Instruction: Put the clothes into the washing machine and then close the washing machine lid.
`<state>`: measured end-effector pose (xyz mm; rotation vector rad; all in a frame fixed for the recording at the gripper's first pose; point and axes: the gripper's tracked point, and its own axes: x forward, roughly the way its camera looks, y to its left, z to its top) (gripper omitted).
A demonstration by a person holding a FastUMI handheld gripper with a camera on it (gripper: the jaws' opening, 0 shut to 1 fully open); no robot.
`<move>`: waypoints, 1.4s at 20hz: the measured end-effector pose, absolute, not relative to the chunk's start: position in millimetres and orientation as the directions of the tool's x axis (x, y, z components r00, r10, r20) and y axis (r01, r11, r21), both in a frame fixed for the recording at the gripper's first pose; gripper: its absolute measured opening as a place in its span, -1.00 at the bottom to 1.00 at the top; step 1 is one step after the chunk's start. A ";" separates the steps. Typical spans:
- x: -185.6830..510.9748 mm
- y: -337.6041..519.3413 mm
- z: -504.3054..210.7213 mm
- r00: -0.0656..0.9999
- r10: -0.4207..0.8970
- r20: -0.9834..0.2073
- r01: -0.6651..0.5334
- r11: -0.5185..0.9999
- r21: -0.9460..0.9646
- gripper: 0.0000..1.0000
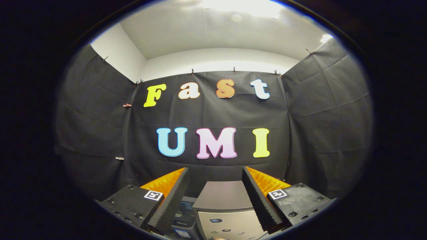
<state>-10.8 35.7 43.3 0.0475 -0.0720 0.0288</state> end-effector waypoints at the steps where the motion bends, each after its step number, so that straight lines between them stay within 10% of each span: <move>1: -14.6 36.3 44.2 0.996 0.029 0.079 -0.032 0.999 0.044 0.97; 28: -27.4 25.8 47.2 0.996 0.014 0.085 -0.015 1.000 0.015 0.97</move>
